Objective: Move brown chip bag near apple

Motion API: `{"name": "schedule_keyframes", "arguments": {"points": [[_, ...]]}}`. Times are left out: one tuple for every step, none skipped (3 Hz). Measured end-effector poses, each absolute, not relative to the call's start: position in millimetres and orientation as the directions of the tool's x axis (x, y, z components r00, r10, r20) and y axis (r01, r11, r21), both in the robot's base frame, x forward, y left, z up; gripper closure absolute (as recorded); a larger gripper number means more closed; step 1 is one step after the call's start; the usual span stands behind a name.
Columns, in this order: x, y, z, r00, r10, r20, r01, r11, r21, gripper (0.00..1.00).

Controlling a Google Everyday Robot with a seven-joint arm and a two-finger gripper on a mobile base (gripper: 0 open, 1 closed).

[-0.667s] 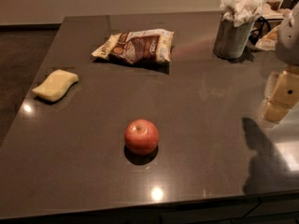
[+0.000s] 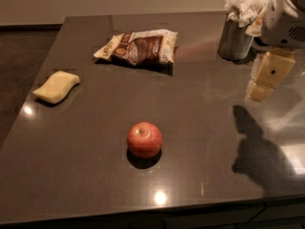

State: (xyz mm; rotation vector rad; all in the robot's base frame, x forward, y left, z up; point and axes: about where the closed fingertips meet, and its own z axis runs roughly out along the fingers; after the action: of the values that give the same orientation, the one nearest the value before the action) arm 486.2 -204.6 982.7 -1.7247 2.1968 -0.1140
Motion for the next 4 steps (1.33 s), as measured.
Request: {"name": "schedule_keyframes", "arguments": {"points": [[532, -183, 975, -0.186, -0.953, -0.238, -0.925, 0.252, -0.284, 0.0], [574, -160, 961, -0.184, -0.944, -0.273, -0.919, 0.264, -0.294, 0.0], [612, -135, 949, -0.185, -0.932, -0.311, -0.913, 0.281, -0.298, 0.0], [655, -111, 939, -0.194, -0.914, -0.355, -0.905, 0.307, -0.294, 0.0]]}}
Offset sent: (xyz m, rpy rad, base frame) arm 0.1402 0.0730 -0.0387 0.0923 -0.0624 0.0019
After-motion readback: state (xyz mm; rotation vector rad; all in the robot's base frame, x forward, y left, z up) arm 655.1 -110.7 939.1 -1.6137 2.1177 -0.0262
